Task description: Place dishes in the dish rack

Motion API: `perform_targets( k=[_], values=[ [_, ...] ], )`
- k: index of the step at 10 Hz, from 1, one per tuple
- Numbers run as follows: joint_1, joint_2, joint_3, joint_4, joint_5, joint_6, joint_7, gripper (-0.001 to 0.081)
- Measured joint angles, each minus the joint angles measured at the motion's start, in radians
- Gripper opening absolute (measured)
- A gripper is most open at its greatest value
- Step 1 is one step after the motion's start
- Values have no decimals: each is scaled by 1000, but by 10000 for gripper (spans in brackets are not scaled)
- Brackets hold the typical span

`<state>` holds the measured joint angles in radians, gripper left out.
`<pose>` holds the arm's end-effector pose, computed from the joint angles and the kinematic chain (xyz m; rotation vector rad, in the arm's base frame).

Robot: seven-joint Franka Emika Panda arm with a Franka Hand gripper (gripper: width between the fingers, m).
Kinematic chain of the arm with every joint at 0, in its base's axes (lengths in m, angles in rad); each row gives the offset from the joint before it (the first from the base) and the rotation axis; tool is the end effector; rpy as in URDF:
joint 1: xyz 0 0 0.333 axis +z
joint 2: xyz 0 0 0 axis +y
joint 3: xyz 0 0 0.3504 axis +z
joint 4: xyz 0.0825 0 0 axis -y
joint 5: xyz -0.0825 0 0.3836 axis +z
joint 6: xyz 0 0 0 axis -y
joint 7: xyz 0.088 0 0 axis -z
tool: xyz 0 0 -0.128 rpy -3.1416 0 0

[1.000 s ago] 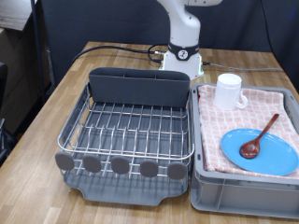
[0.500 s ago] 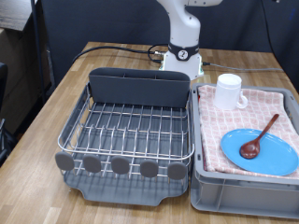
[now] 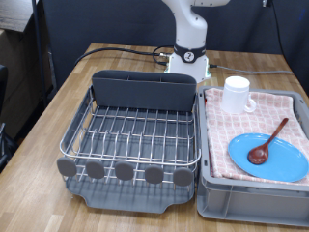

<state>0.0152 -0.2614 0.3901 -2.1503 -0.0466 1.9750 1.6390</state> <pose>0.4392 0.1982 0.5217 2.5474 -1.7908 0.2426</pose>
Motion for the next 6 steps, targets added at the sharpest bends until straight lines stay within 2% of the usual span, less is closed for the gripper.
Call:
perform_targets(
  k=[2, 6],
  values=[
    [0, 28, 14, -22, -42, 78, 16, 803],
    [0, 86, 25, -105, -146, 213, 79, 803]
  ],
)
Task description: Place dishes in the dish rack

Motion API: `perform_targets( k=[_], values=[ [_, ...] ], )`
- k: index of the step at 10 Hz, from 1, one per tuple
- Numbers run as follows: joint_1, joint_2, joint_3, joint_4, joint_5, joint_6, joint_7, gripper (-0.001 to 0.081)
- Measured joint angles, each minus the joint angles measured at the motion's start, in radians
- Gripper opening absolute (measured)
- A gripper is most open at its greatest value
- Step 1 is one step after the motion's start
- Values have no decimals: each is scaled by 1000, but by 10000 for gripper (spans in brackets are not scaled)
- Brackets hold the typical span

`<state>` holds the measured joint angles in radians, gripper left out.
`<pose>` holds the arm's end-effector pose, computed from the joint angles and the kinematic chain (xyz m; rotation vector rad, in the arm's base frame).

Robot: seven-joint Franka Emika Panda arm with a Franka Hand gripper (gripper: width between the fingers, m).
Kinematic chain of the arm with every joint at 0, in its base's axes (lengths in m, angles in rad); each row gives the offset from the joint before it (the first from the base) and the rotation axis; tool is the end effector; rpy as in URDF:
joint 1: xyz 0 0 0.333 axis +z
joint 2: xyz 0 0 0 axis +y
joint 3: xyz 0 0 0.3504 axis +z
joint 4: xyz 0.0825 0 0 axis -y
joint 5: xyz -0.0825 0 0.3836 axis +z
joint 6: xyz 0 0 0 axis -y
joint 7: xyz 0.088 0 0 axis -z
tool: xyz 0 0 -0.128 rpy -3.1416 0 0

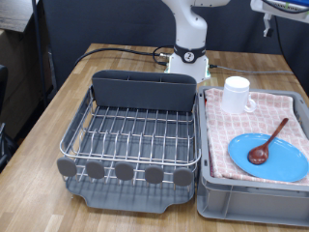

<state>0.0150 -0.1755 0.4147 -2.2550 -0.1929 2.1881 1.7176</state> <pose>0.4554 0.2037 0.4539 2.5591 -1.7236 0.3835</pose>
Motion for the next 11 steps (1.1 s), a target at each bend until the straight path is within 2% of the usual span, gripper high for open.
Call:
perform_targets(
  k=[3, 5, 6, 8, 11],
  values=[
    [-4, 58, -7, -58, -43, 148, 41, 803],
    [-3, 60, -6, -55, -53, 143, 39, 803],
    [-3, 70, -3, -56, -102, 163, 60, 803],
    [-3, 119, 1, -65, -202, 240, 152, 803],
    [-1, 189, 2, -69, -293, 291, 305, 803]
  ],
)
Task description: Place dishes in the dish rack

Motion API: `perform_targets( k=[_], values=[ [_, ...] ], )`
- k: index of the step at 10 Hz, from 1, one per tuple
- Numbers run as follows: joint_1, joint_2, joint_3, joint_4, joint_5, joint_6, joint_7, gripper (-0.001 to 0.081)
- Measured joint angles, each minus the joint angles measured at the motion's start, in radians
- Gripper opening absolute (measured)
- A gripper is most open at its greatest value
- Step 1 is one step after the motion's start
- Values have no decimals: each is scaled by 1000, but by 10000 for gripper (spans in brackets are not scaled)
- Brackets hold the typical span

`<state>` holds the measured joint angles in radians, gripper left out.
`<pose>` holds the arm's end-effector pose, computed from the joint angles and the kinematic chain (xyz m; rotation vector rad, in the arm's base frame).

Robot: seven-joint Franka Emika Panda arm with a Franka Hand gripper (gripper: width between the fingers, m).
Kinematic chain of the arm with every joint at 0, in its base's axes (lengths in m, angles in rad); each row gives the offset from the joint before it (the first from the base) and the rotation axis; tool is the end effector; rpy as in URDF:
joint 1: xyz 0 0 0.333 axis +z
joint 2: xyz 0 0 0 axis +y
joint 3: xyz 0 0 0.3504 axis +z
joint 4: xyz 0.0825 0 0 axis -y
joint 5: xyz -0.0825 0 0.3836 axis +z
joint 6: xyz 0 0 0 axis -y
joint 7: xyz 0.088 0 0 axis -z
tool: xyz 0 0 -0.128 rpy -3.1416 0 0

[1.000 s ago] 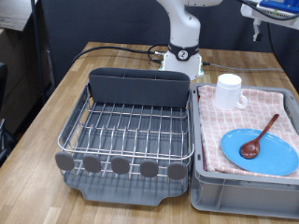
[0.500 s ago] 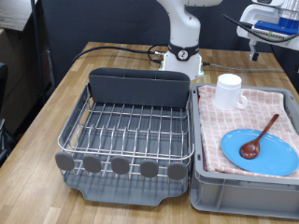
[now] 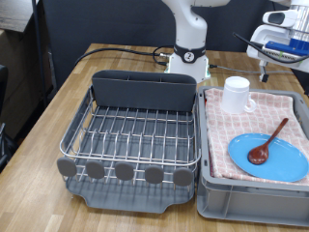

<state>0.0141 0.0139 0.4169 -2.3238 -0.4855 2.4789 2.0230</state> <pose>0.4804 0.2159 0.3625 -2.5098 1.7691 -0.5376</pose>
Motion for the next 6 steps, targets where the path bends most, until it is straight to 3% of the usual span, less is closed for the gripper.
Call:
perform_targets(
  k=[3, 6],
  values=[
    [1, 71, -5, -2, -49, 53, 83, 803],
    [7, 149, -27, -3, -176, 105, 202, 803]
  ],
)
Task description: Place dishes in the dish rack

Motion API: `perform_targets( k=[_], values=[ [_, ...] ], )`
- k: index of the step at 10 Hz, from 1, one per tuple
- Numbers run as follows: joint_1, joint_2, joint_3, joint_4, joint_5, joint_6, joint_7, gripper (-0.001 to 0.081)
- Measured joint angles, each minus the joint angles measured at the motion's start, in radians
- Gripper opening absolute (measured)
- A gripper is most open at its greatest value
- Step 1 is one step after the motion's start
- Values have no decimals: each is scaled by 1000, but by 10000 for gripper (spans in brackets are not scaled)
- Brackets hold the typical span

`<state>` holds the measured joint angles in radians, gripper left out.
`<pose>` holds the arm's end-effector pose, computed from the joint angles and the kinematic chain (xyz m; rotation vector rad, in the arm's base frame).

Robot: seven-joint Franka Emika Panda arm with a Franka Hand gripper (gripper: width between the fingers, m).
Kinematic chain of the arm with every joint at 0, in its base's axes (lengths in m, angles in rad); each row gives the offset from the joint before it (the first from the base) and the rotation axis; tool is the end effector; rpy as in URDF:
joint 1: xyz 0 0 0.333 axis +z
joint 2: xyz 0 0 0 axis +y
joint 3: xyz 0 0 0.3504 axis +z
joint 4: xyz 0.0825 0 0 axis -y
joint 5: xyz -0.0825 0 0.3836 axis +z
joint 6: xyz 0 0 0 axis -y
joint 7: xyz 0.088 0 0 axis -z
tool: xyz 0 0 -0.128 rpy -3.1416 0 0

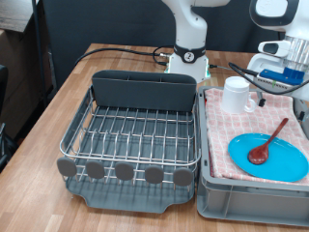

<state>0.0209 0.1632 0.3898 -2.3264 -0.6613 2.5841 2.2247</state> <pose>0.4896 0.2175 0.2973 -2.4615 1.8249 -0.5179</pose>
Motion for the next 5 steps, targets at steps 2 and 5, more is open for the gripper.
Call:
perform_targets(
  k=[2, 5],
  values=[
    [11, 40, -18, 1, -97, 23, 89, 803],
    [26, 84, -31, 5, -182, 35, 189, 803]
  ],
)
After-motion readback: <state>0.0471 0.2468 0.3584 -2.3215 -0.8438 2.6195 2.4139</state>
